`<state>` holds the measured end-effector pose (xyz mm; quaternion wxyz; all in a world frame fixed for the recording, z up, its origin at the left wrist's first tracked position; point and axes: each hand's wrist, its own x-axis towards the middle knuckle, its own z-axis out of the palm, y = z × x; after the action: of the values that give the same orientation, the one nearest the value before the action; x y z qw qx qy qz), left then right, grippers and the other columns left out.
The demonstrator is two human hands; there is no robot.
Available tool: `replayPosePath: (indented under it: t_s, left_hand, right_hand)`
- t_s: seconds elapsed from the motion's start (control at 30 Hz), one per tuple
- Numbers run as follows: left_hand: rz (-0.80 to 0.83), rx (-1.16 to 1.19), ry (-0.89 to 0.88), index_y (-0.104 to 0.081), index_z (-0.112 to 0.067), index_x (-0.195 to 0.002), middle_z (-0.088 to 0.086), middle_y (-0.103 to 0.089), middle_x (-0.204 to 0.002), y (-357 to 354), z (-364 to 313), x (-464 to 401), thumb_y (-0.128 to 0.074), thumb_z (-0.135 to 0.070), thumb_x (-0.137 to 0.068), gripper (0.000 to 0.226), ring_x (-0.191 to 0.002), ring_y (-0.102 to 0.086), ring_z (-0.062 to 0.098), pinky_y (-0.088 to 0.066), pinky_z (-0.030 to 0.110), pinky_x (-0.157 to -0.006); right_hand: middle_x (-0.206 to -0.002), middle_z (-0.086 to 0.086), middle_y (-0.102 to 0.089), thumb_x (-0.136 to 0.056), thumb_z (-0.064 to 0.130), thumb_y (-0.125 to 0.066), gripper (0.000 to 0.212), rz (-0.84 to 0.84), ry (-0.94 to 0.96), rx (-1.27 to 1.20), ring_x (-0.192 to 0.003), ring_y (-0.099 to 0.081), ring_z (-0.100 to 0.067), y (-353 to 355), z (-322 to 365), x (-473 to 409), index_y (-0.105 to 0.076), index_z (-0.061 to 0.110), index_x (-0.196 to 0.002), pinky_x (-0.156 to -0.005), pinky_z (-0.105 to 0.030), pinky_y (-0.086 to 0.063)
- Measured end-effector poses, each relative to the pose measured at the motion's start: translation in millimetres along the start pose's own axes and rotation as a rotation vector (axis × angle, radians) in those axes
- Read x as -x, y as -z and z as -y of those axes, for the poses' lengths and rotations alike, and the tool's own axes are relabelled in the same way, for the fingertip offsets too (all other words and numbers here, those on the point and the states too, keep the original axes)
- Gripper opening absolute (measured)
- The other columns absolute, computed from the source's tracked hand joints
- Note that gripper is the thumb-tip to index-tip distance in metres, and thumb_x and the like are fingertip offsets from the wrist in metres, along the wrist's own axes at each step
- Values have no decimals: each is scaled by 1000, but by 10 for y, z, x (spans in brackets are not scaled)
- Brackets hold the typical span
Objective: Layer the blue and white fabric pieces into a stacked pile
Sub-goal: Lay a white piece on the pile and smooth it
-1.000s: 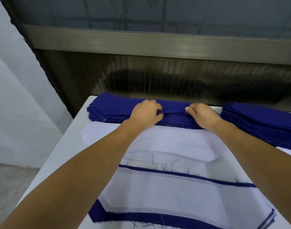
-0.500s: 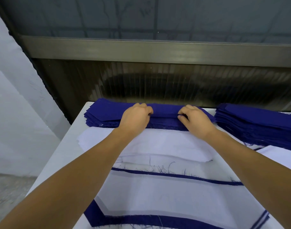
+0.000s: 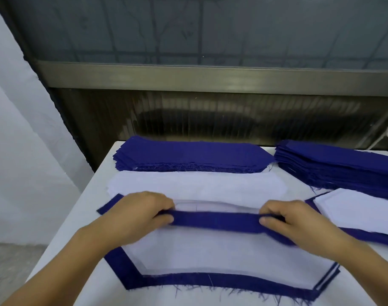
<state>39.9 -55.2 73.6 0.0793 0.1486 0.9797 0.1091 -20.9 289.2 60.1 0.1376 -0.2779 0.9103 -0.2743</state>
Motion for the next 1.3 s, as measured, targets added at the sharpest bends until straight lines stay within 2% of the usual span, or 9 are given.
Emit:
replayPosePath:
  t_s: [0.1, 0.23, 0.33, 0.43, 0.53, 0.63, 0.83, 1.17, 1.3]
  left_hand:
    - [141, 126, -57, -54, -49, -84, -26, -59, -88, 54, -40, 250, -53, -47, -93, 10, -83, -54, -5, -44, 11, -70]
    - [282, 246, -39, -61, -50, -88, -32, -61, -93, 103, 22, 320, -56, -42, -93, 11, -87, -57, -7, -47, 10, -74]
    - [337, 205, 2, -62, -49, -90, -28, -64, -96, 147, 86, 301, -58, -34, -93, 15, -89, -59, -7, -51, 14, -79]
    - [180, 79, 47, -57, -49, -92, -30, -59, -94, 277, 103, 289, -56, -34, -94, 16, -89, -55, -11, -45, 5, -77]
    - [-172, -6, 37, -57, -47, -96, -31, -53, -91, 424, 73, 319, -61, -32, -91, 17, -85, -54, -7, -43, 5, -71]
    - [-416, -4, 16, -64, -37, -93, -26, -53, -86, 365, 38, 397, -68, -24, -87, 15, -79, -56, 1, -43, 10, -67]
    - [-179, -24, 28, -65, -30, -104, -18, -57, -100, -365, 3, 502, -56, -9, -82, 32, -94, -48, 3, -38, 14, -79]
    - [-144, 1, 36, -59, -36, -112, -20, -53, -106, -658, 45, 491, -43, -8, -87, 41, -96, -43, -3, -35, 13, -82]
    - [-125, 70, 52, -57, -37, -106, -22, -51, -99, -671, 79, 498, -43, -8, -86, 38, -91, -45, -3, -38, 13, -81]
  right_hand:
    - [-80, 6, -68, -93, 38, -60, 11, 158, -33, -195, -67, -58, -3, 68, 44, 318, -66, 31, -87, -66, -21, -48]
    - [-97, 4, -73, -94, 26, -61, 10, 350, -121, -341, -85, -70, -11, 191, 37, 487, -71, 28, -95, -75, -23, -53]
    - [-95, 3, -74, -94, 20, -62, 11, 293, -181, -308, -88, -70, -16, 221, -4, 472, -72, 24, -90, -76, -25, -53]
    - [-91, 9, -73, -94, 19, -62, 13, 92, -172, -244, -85, -69, -10, 256, -4, 434, -70, 28, -88, -75, -24, -54]
    - [-90, 18, -69, -91, 15, -64, 25, -267, -18, -150, -84, -65, -4, 287, 22, 451, -67, 39, -85, -67, -12, -48]
    - [-89, 21, -61, -81, 5, -71, 29, -514, 177, 228, -86, -57, -3, 222, -23, 496, -64, 31, -91, -74, -10, -43]
    - [-87, 5, -67, -36, 2, -95, 54, -299, 287, 617, -82, -52, -10, -347, -358, 683, -74, 17, -83, -77, -22, -39]
    - [-83, 9, -64, -41, 9, -92, 44, -236, 261, 563, -67, -60, -9, -433, -371, 791, -72, 22, -79, -70, -19, -41]
    - [-88, 18, -58, -68, 31, -81, 22, -172, 199, 433, -73, -55, -2, -395, -343, 816, -66, 30, -84, -70, -15, -42]
